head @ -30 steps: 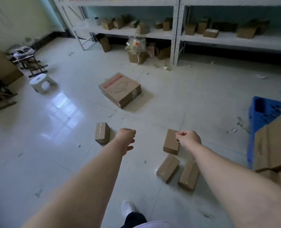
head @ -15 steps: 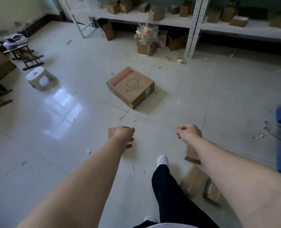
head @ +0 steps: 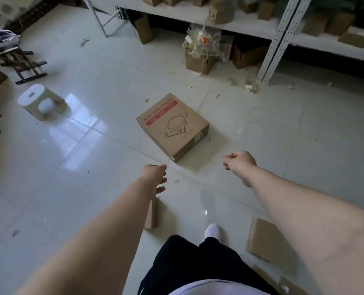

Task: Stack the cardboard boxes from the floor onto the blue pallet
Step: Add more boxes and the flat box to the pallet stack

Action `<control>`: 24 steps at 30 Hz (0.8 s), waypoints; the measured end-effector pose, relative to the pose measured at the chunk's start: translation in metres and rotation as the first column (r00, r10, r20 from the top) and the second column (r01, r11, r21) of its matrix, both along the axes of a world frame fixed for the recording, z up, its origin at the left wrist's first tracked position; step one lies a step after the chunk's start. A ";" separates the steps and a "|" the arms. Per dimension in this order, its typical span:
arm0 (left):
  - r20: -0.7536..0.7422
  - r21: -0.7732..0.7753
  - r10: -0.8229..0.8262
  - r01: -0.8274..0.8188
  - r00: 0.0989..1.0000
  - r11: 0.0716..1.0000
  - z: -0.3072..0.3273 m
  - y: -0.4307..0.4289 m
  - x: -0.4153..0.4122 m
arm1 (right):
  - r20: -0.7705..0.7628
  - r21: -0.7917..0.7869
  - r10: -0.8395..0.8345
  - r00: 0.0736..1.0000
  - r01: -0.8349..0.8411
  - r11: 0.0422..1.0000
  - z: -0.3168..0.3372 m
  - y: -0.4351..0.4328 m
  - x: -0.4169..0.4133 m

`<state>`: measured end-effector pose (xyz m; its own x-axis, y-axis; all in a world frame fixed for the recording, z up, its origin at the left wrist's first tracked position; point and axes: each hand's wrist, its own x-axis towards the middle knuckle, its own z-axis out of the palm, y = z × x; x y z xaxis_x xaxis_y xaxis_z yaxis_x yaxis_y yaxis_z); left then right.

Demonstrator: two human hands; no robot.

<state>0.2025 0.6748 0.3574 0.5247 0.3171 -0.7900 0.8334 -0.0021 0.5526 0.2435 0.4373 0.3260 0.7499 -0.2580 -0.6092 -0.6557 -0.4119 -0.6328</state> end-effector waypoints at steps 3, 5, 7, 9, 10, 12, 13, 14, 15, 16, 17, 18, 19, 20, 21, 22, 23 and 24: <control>-0.015 0.023 0.020 -0.019 1.000 1.000 -0.009 0.016 0.050 | -0.008 -0.013 0.024 1.000 -0.024 1.000 -0.010 0.010 0.055; -0.026 0.042 0.026 -0.025 0.999 0.999 -0.024 0.029 0.086 | -0.027 -0.023 0.042 0.999 -0.043 0.999 -0.020 0.016 0.093; -0.047 0.047 0.020 -0.018 0.999 0.999 -0.041 0.042 0.124 | -0.044 -0.030 0.046 0.998 -0.047 0.998 -0.030 0.024 0.132; -0.077 0.030 0.015 -0.013 0.997 0.999 -0.061 0.053 0.164 | -0.075 -0.051 0.036 0.997 -0.040 0.998 -0.041 0.032 0.169; -0.091 0.014 0.013 -0.012 0.996 1.000 -0.070 0.058 0.183 | -0.089 -0.061 0.028 0.996 -0.034 0.998 -0.047 0.037 0.187; -0.118 -0.010 0.010 -0.011 0.993 1.000 -0.086 0.067 0.222 | -0.115 -0.083 0.007 0.993 -0.016 0.996 -0.061 0.051 0.227; -0.129 -0.020 0.003 -0.006 0.992 1.000 -0.091 0.070 0.235 | -0.124 -0.086 0.003 0.992 -0.014 0.996 -0.067 0.057 0.241; -0.146 -0.022 -0.004 0.001 0.989 1.000 -0.097 0.074 0.249 | -0.136 -0.085 0.012 0.991 -0.023 0.996 -0.073 0.065 0.257; -0.168 -0.014 -0.009 0.007 0.986 1.000 -0.106 0.081 0.265 | -0.151 -0.082 0.022 0.988 -0.035 0.996 -0.083 0.073 0.276; -0.188 -0.003 -0.010 0.010 0.982 1.000 -0.114 0.087 0.280 | -0.164 -0.080 0.035 0.986 -0.048 0.996 -0.092 0.082 0.293; -0.207 0.005 -0.007 0.008 0.978 1.000 -0.124 0.094 0.294 | -0.175 -0.076 0.053 0.983 -0.067 0.995 -0.102 0.089 0.309; -0.227 0.013 0.004 -0.001 0.974 1.000 -0.136 0.100 0.307 | -0.185 -0.074 0.073 0.980 -0.088 0.993 -0.112 0.095 0.324; -0.241 0.020 0.023 -0.019 0.970 1.000 -0.149 0.104 0.319 | -0.194 -0.076 0.090 0.977 -0.106 0.991 -0.124 0.100 0.339; -0.253 0.025 0.043 -0.038 0.966 0.999 -0.162 0.108 0.330 | -0.204 -0.077 0.105 0.973 -0.123 0.989 -0.137 0.103 0.354; -0.265 0.029 0.064 -0.059 0.962 0.998 -0.176 0.110 0.341 | -0.214 -0.079 0.119 0.969 -0.139 0.987 -0.150 0.106 0.369; -0.275 0.032 0.085 -0.079 0.958 0.996 -0.191 0.111 0.351 | -0.226 -0.078 0.132 0.965 -0.153 0.985 -0.165 0.109 0.384; -0.285 0.037 0.104 -0.097 0.953 0.995 -0.207 0.111 0.361 | -0.239 -0.076 0.145 0.960 -0.167 0.983 -0.182 0.110 0.399; -0.300 0.044 0.122 -0.114 0.946 0.992 -0.226 0.112 0.369 | -0.254 -0.078 0.159 0.954 -0.184 0.980 -0.201 0.110 0.412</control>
